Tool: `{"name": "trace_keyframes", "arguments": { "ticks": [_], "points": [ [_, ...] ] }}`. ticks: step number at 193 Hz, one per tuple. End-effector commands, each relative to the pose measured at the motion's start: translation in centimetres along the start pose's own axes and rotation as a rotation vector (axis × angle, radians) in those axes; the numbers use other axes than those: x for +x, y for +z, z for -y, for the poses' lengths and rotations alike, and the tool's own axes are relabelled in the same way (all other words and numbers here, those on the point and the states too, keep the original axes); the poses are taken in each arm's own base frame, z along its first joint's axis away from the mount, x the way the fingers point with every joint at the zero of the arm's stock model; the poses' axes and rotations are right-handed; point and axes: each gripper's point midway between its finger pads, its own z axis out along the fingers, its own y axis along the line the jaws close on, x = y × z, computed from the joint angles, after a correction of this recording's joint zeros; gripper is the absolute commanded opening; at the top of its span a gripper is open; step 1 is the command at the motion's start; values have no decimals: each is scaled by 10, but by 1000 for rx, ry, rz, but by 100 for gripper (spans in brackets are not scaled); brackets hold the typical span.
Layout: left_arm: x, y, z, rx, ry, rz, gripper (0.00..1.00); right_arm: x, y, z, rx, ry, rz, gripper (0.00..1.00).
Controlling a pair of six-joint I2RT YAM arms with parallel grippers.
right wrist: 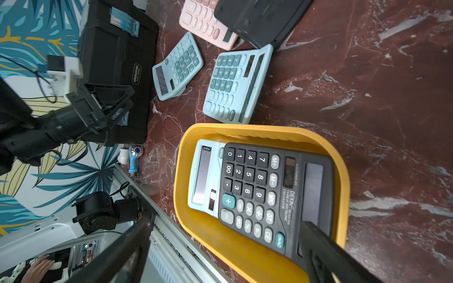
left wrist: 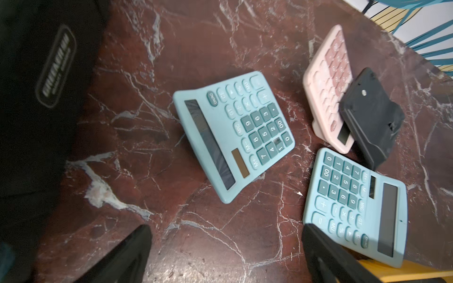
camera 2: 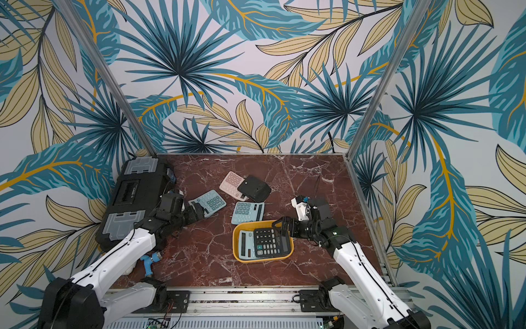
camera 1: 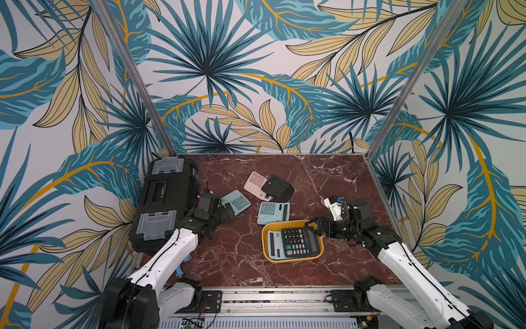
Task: Put the calculator in the storage box
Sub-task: Pick up the calculator at the center of the board.
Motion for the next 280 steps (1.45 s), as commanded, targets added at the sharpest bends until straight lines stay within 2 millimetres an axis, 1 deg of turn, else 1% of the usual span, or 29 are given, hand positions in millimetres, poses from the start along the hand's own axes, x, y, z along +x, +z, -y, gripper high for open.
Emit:
{"name": "trace_keyframes", "arguments": {
  "ticks": [1,27,29,33,51,73,82,109,120,133,149,159,173,195,196,215,226,249,261,280],
  "points": [
    [-2,13,10,60,-78,-43,99,10,1,0,-22,1,-16,99],
    [3,31,14,105,-157,-108,86,14,1,2,-18,5,-17,99],
    [-1,32,17,121,-163,-93,84,14,0,2,-18,5,-16,100],
    [-3,34,18,131,-175,-87,80,14,0,3,-17,5,-16,100],
    [-4,42,20,158,-224,-76,71,14,-2,4,-3,5,-9,99],
    [-9,46,18,162,-263,-39,63,15,-5,5,8,1,-1,99],
    [-11,47,16,157,-274,-22,61,15,-5,5,10,2,2,100],
    [-18,57,9,131,-292,-12,61,15,-5,8,21,12,3,99],
    [-17,62,5,116,-304,-24,62,16,-4,9,22,15,-1,100],
    [-15,66,-1,102,-319,-29,67,18,-4,10,24,16,-5,99],
    [-14,68,-4,99,-326,-23,76,19,-3,11,28,17,-8,99],
    [-13,70,-3,106,-330,-25,77,19,-3,11,25,17,-12,99],
    [-12,73,-2,114,-339,-32,75,19,-2,11,25,20,-16,100],
    [-14,77,3,146,-356,-27,61,19,-2,9,19,25,-21,100],
    [-14,77,3,149,-355,-28,60,18,-2,9,19,24,-20,100],
    [-16,80,7,167,-368,-28,52,19,-2,10,19,26,-21,100],
    [-15,82,9,174,-372,-34,50,20,-2,10,20,28,-22,100],
    [-15,87,12,199,-388,-47,42,19,-2,12,31,24,-16,99],
    [-14,90,14,208,-395,-55,37,19,-2,12,33,26,-18,99],
    [-12,92,15,220,-405,-70,26,19,-3,11,31,27,-17,99]
  ]
}}
